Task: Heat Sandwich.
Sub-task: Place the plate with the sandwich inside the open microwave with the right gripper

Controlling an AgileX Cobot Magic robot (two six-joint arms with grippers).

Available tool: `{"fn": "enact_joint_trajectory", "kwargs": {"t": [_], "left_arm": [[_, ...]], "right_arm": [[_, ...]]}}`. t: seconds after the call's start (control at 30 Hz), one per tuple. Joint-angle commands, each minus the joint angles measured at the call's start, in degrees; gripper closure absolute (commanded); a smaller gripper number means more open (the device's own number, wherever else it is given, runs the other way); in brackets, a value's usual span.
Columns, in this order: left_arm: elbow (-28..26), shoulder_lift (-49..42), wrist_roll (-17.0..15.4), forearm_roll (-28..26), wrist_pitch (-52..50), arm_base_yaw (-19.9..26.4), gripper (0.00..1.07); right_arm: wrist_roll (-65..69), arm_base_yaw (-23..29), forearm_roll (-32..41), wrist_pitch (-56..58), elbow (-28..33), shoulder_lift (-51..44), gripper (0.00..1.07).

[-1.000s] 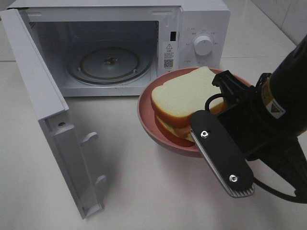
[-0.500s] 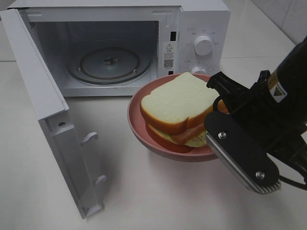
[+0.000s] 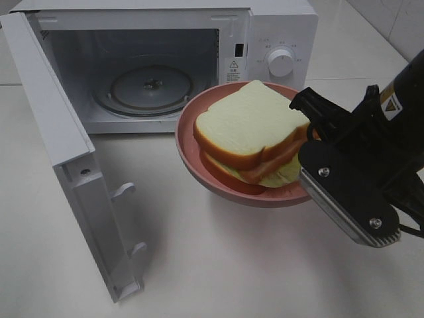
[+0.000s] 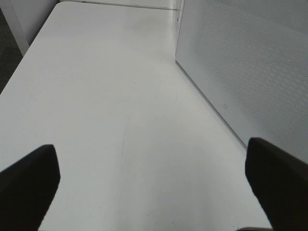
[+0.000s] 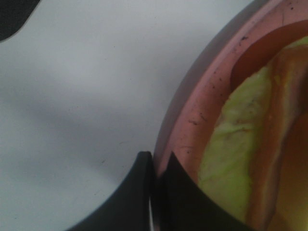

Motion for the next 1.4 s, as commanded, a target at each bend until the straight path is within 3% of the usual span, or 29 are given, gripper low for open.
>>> {"fn": "enact_joint_trajectory", "kwargs": {"t": [0.03, 0.43, 0.9, 1.4], "left_arm": [[0.1, -1.0, -0.2, -0.4, -0.6, 0.2, 0.07], [0.1, -1.0, -0.2, -0.4, -0.6, 0.2, 0.07], [0.1, -1.0, -0.2, -0.4, -0.6, 0.2, 0.07], [0.1, -1.0, -0.2, -0.4, -0.6, 0.2, 0.07]], "right_arm": [[-2.5, -0.1, 0.5, -1.9, -0.1, 0.1, 1.07], [-5.7, 0.2, 4.7, -4.2, -3.2, 6.4, 1.07], [-10.1, 0.2, 10.0, -4.9, -11.7, 15.7, 1.07], [-10.2, 0.2, 10.4, -5.4, -21.3, 24.3, 1.07]]}}
